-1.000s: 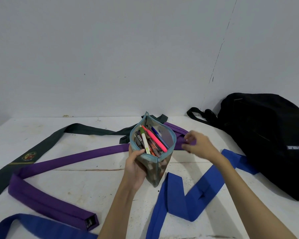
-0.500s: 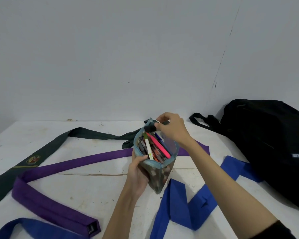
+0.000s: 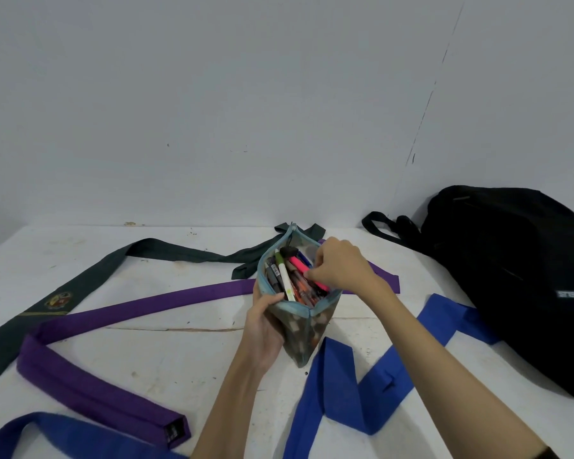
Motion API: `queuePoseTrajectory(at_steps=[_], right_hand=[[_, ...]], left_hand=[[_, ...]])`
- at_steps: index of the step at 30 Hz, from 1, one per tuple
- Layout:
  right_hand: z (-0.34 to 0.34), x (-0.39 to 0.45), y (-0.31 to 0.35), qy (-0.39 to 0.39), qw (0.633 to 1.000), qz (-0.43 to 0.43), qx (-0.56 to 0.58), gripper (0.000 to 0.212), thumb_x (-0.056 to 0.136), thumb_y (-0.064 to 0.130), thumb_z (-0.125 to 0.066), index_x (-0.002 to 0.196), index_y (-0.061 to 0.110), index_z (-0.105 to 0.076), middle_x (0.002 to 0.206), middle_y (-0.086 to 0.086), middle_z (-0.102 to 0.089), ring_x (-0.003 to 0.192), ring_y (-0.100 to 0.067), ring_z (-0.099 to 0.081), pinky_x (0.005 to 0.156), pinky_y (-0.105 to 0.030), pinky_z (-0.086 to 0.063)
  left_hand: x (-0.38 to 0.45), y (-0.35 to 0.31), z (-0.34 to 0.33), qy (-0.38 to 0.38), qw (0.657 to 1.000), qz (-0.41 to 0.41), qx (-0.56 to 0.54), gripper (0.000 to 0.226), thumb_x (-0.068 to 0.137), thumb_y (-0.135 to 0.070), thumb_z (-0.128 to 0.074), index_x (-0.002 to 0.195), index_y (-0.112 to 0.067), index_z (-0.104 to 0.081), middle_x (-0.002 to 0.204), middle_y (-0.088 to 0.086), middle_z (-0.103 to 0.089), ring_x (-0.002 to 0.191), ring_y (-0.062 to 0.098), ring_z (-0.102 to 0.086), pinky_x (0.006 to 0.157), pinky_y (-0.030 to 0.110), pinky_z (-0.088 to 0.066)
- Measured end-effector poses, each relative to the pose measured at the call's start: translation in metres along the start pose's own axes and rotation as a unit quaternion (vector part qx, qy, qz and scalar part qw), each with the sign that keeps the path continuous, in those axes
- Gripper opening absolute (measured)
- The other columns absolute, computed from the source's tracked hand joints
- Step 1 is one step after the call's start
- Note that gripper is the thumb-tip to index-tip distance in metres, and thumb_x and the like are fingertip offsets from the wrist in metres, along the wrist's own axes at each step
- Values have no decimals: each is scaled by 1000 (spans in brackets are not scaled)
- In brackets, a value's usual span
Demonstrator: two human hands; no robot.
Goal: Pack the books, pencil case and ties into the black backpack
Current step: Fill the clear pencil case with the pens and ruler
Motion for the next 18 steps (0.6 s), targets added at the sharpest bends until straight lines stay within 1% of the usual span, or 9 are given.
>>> queuePoseTrajectory(at_steps=[2, 4, 8, 10, 12, 14, 15, 16, 18], right_hand=[[-2, 0, 7, -30, 999, 11, 19, 9, 83, 17, -61, 85, 7, -60, 91, -8, -65, 80, -23, -57, 64, -28, -44], [-5, -3, 15, -38, 999, 31, -18, 6, 85, 14, -60, 83, 10, -57, 91, -10, -63, 84, -25, -57, 68, -31, -43], [-1, -6, 10, 2, 999, 42, -31, 26, 86, 23, -64, 66, 18, -47, 69, 2, -53, 73, -20, -52, 60, -27, -40], [2, -4, 2, 7, 999, 35, -23, 33, 83, 32, -68, 61, 20, -47, 66, 4, -50, 71, -17, -51, 56, -25, -37], [10, -4, -6, -60, 997, 34, 28, 29, 82, 39, -68, 68, 19, -53, 77, 3, -53, 79, -16, -51, 56, -25, -35], [18, -7, -19, -135, 989, 8, 56, 31, 82, 45, -66, 89, 17, -53, 92, 2, -48, 91, -18, -48, 66, -28, -39], [18, -8, -26, -120, 991, -20, 58, 38, 82, 47, -64, 99, 16, -50, 96, 1, -48, 93, -20, -50, 68, -31, -42], [13, -9, -32, -65, 993, -46, 83, 41, 84, 48, -62, 104, 15, -48, 95, 0, -52, 89, -21, -56, 67, -33, -46], [-3, -14, -37, 71, 972, -68, 215, 27, 92, 38, -56, 98, 12, -53, 82, -3, -61, 70, -19, -64, 55, -29, -52]], left_hand=[[0, 0, 0, -2, 1000, 0, 7, 91, 55, -26, -74, 138, -14, -41, 132, 26, -50, 116, 38, -53, 84, 41, -54], [-1, 0, 0, -6, 1000, 3, 10, 92, 54, -26, -74, 138, -14, -41, 132, 26, -51, 114, 37, -54, 84, 41, -54], [-1, 1, 1, -2, 1000, 7, 8, 86, 58, -23, -72, 138, -14, -42, 132, 27, -50, 114, 37, -54, 89, 45, -52], [0, 2, 2, 3, 1000, 6, 11, 78, 64, -19, -68, 138, -14, -41, 130, 26, -52, 113, 37, -54, 90, 46, -51], [1, 2, 2, 3, 1000, 8, 11, 77, 65, -19, -67, 137, -14, -42, 127, 24, -53, 111, 36, -55, 86, 44, -53], [-1, 3, 0, 2, 1000, 21, 9, 84, 59, -23, -72, 137, -12, -42, 125, 24, -54, 111, 35, -55, 81, 41, -53], [-2, 2, -1, -1, 1000, 26, 9, 86, 58, -25, -73, 137, -12, -41, 123, 24, -54, 110, 35, -55, 79, 40, -53], [-3, 2, -3, -8, 1000, 22, 7, 85, 59, -24, -72, 137, -13, -41, 122, 23, -55, 110, 35, -56, 78, 40, -54], [-4, 1, -10, -21, 1000, -9, -5, 77, 67, -19, -69, 139, -21, -40, 125, 20, -56, 113, 34, -57, 78, 41, -54]])
Point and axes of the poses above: each hand's wrist, its own x-axis towards the middle knuckle, its own z-axis out of the back of the hand, y = z × x, the point moved 5 cm from there along x, towards the middle knuckle
